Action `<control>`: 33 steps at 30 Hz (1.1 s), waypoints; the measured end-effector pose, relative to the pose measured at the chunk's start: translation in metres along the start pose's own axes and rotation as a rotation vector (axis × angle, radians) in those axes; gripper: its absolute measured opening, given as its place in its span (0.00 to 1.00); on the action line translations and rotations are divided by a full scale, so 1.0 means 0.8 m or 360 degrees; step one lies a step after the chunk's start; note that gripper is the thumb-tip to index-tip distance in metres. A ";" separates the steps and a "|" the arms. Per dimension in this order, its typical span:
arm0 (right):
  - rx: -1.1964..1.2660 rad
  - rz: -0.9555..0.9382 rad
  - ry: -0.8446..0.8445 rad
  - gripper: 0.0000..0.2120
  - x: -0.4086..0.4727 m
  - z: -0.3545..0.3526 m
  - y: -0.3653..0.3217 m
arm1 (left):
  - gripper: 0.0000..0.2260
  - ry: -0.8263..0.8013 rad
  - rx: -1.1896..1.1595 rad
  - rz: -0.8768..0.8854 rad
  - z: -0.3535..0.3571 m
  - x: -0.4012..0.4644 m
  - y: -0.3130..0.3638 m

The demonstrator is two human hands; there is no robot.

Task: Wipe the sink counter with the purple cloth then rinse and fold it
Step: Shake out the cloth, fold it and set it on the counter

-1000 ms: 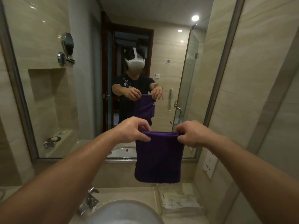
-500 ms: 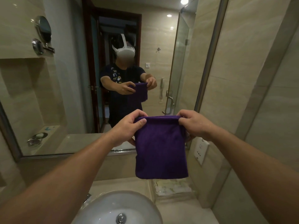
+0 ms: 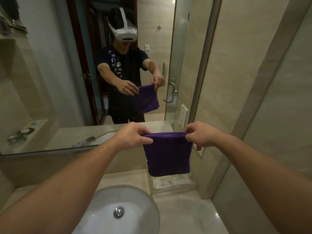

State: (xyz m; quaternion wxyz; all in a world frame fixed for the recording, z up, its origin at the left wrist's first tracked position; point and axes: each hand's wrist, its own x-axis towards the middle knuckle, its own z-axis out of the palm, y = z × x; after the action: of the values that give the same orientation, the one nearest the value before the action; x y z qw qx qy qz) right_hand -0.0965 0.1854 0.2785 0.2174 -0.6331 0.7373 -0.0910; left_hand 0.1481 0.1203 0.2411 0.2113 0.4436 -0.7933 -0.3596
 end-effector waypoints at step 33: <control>-0.0005 -0.0139 -0.0229 0.16 0.171 0.326 0.248 | 0.16 0.0147 0.0245 -0.0709 0.303 0.122 -0.249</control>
State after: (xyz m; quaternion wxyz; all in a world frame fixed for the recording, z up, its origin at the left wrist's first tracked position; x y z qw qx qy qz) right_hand -0.1742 0.1250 -0.0627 0.2647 -0.6699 0.6916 -0.0535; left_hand 0.0487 0.0605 -0.0663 0.1285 0.6383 -0.6905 -0.3150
